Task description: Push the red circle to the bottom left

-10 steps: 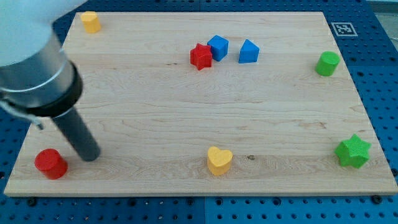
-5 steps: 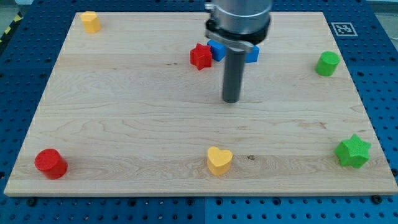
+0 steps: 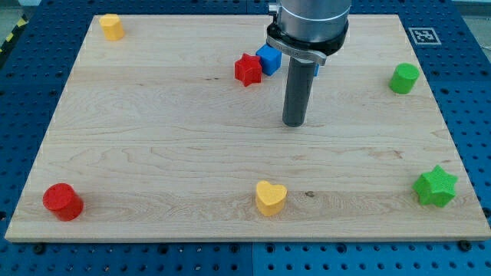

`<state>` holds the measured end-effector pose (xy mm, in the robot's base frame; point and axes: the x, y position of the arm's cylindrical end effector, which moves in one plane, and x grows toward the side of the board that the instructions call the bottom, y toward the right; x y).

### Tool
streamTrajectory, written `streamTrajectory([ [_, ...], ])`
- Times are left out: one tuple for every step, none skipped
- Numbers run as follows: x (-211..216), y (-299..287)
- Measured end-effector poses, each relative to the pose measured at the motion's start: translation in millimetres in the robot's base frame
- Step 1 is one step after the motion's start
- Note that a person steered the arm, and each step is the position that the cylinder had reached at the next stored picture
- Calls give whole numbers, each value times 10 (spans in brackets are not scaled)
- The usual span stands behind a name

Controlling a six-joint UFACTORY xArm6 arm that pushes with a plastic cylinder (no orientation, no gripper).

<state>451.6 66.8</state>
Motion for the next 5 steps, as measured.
streamTrajectory([
  [0,0],
  [8,0],
  [10,0],
  [10,17],
  [-176,42],
])
